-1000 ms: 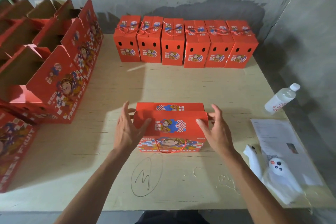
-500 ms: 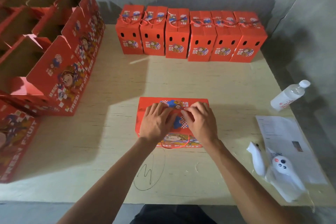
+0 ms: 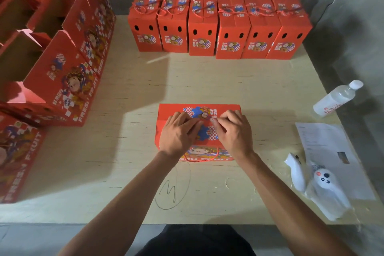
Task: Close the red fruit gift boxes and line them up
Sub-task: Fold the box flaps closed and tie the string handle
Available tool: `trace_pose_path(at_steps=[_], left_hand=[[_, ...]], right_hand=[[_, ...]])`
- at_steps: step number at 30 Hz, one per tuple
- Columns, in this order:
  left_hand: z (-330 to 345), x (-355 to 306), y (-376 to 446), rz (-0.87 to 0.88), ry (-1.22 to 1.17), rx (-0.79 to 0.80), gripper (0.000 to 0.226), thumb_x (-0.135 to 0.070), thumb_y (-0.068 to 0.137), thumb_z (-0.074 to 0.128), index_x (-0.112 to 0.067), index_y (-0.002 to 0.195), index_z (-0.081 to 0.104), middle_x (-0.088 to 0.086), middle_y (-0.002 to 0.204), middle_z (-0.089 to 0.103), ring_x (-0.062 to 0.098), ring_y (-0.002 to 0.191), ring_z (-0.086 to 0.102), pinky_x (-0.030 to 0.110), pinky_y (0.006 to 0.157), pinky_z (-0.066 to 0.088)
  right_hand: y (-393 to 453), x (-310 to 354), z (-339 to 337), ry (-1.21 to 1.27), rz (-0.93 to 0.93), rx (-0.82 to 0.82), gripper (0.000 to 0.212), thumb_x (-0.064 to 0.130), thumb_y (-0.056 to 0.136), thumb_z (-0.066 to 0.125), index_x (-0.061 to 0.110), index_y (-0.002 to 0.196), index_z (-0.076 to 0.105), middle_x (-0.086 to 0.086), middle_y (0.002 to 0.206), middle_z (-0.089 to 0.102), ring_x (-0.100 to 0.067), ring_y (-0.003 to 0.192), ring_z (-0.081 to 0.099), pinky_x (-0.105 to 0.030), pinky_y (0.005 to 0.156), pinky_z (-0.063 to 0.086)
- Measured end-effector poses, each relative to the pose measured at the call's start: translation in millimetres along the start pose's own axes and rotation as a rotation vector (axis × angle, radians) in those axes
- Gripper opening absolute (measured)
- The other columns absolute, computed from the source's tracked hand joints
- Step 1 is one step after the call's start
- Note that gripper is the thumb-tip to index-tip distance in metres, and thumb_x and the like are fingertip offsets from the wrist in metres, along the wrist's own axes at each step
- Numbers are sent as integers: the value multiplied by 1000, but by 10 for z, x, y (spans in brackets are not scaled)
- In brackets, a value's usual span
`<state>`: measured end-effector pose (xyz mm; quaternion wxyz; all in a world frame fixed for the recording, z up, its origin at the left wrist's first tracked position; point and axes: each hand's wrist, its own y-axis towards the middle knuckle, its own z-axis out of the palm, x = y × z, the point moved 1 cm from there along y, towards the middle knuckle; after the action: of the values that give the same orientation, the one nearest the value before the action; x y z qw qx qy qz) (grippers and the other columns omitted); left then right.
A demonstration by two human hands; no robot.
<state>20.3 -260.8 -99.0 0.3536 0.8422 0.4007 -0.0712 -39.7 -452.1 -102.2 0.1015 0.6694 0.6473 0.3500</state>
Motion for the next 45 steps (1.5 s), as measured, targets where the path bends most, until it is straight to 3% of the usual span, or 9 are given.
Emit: trace_pose_path(at_steps=[10, 16, 21, 24, 26, 29, 32, 37, 45], left_hand=[[-265, 244, -68, -182, -7, 23, 21, -34, 93, 75, -14, 95, 78, 3, 89, 63, 28, 84, 58, 43, 78, 46], [-265, 248, -76, -206, -76, -40, 12, -16, 91, 78, -4, 87, 78, 9, 75, 56, 28, 71, 50, 40, 69, 46], [-230, 323, -59, -260, -116, -32, 22, -27, 92, 78, -7, 83, 79, 5, 77, 58, 24, 75, 50, 43, 70, 48], [-219, 403, -72, -488, -241, 55, 33, -50, 85, 76, -18, 91, 81, -1, 118, 66, 20, 111, 54, 47, 96, 47], [-244, 439, -61, -741, -509, 84, 51, -52, 77, 83, -27, 120, 73, -3, 142, 55, 16, 130, 54, 42, 104, 50], [-245, 483, -62, -1108, -936, 100, 102, -48, 63, 92, -20, 149, 45, 2, 127, 67, 17, 108, 72, 41, 85, 62], [-226, 499, -41, -1179, -988, 197, 64, -47, 58, 90, -17, 112, 72, 12, 104, 78, 25, 86, 76, 41, 72, 63], [-172, 532, -38, -1189, -987, 157, 28, -24, 78, 85, -19, 102, 71, 5, 91, 78, 18, 73, 76, 32, 60, 60], [-196, 505, -74, -1059, -786, 118, 42, -33, 91, 77, -19, 127, 63, 5, 112, 73, 30, 107, 71, 33, 79, 60]], right_hand=[[-30, -93, -132, 111, 106, 68, 25, 35, 96, 73, 13, 84, 67, 3, 84, 63, -23, 79, 59, -41, 74, 47], [-70, -113, -62, 44, 53, 38, 27, 35, 100, 67, 14, 83, 71, 4, 79, 62, -23, 76, 53, -39, 69, 42], [-42, -168, -23, 38, 105, 40, 31, 43, 98, 69, 17, 82, 72, 5, 85, 60, -21, 81, 55, -41, 72, 44], [-88, -200, -21, 95, 268, 41, 38, 53, 89, 74, 18, 103, 73, 0, 117, 64, -21, 111, 58, -38, 96, 45], [-119, -211, -39, 275, 509, 132, 68, 62, 84, 75, 20, 135, 59, -1, 140, 56, -14, 130, 52, -31, 108, 42], [-130, -207, -82, 585, 804, 262, 91, 68, 80, 75, 31, 154, 36, 15, 132, 63, 6, 109, 64, -14, 85, 54], [-105, -248, -61, 624, 862, 257, 78, 58, 87, 72, 33, 153, 39, 18, 120, 68, 11, 93, 67, -15, 72, 57], [-84, -270, -19, 650, 878, 250, 68, 51, 88, 72, 32, 149, 47, 10, 120, 71, -8, 103, 71, -34, 87, 61], [-96, -154, -133, 541, 822, 237, 73, 61, 90, 68, 34, 152, 40, 25, 113, 58, 29, 92, 52, 5, 68, 39]])
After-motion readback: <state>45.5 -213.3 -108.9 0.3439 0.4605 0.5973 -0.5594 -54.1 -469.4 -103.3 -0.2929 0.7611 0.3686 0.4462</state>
